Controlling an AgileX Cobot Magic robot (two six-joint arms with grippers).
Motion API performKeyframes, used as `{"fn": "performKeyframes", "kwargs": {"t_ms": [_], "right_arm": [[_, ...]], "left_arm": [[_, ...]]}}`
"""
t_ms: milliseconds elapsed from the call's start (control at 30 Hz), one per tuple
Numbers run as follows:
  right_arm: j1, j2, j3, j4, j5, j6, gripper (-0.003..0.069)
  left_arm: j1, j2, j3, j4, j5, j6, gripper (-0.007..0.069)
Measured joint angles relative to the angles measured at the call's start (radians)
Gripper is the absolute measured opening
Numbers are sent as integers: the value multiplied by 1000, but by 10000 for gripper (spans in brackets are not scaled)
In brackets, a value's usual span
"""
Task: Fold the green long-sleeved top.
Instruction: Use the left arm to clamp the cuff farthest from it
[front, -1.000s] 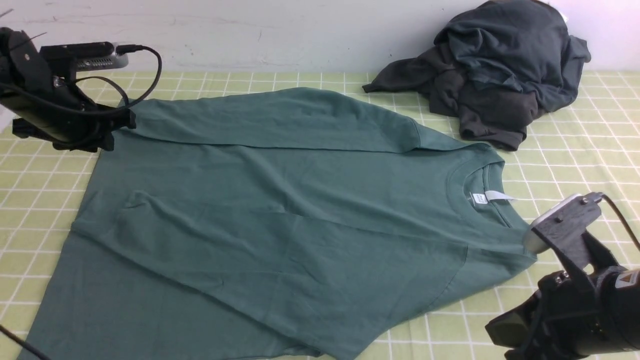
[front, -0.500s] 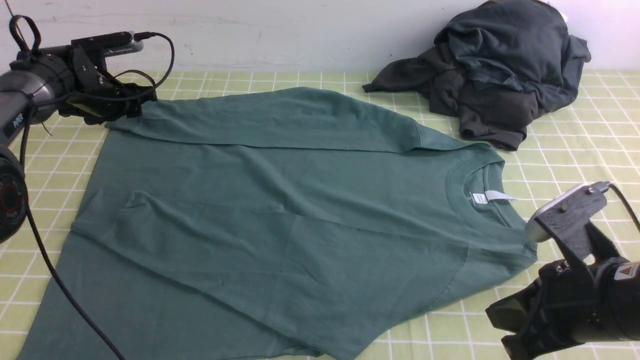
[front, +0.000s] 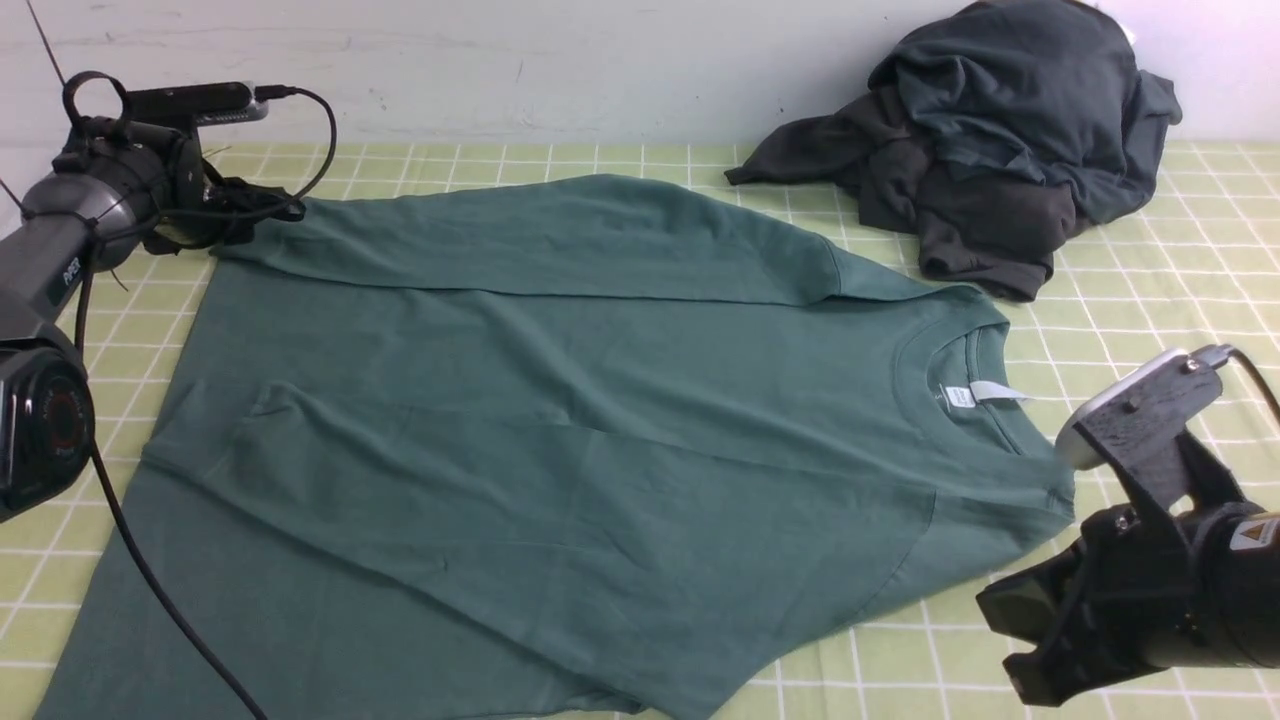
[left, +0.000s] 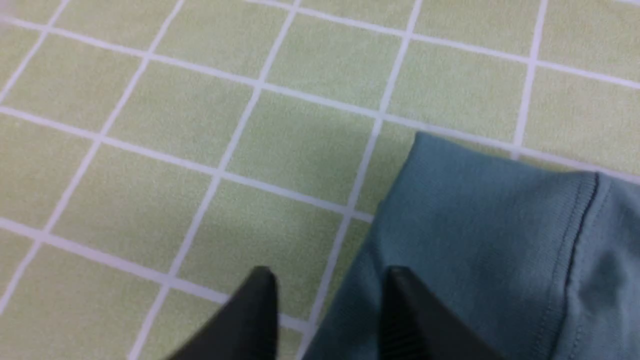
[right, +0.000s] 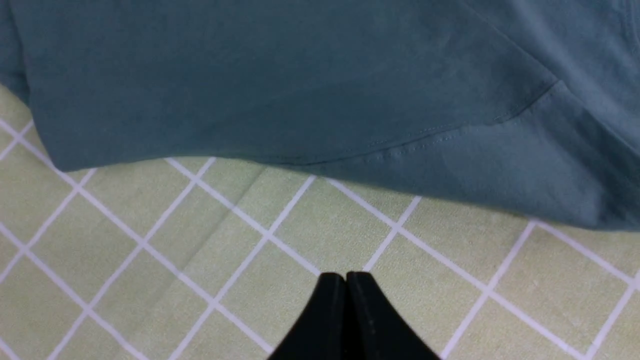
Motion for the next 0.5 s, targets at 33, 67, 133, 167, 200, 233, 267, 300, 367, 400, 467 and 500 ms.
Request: {"fn": "performKeyframes", "kwargs": {"t_ms": [33, 67, 133, 167, 200, 233, 267, 300, 367, 400, 467, 500], "right_arm": [[0, 0, 0, -1, 0, 0, -10], [0, 0, 0, -3, 0, 0, -10], [0, 0, 0, -4, 0, 0, -10], [0, 0, 0, -4, 0, 0, -10], [0, 0, 0, -4, 0, 0, -10], [0, 0, 0, -4, 0, 0, -10], [0, 0, 0, -4, 0, 0, -10], [0, 0, 0, -4, 0, 0, -10], [0, 0, 0, -4, 0, 0, -10], [0, 0, 0, -4, 0, 0, -10], [0, 0, 0, -4, 0, 0, -10], [0, 0, 0, -4, 0, 0, -10]], "left_arm": [[0, 0, 0, -3, 1, 0, 155], [0, 0, 0, -9, 6, 0, 95], [0, 0, -1, -41, 27, 2, 27], [0, 0, -1, -64, 41, 9, 13], [0, 0, -1, -79, 57, 17, 6], [0, 0, -3, -100, 66, 36, 4], [0, 0, -7, -120, 81, 50, 1], [2, -2, -15, -147, 114, 93, -3], [3, -2, -31, -175, 157, 141, -3], [3, -2, -42, -190, 186, 166, -3], [3, -2, -67, -212, 247, 197, -3], [3, -2, -78, -219, 283, 205, -3]]}}
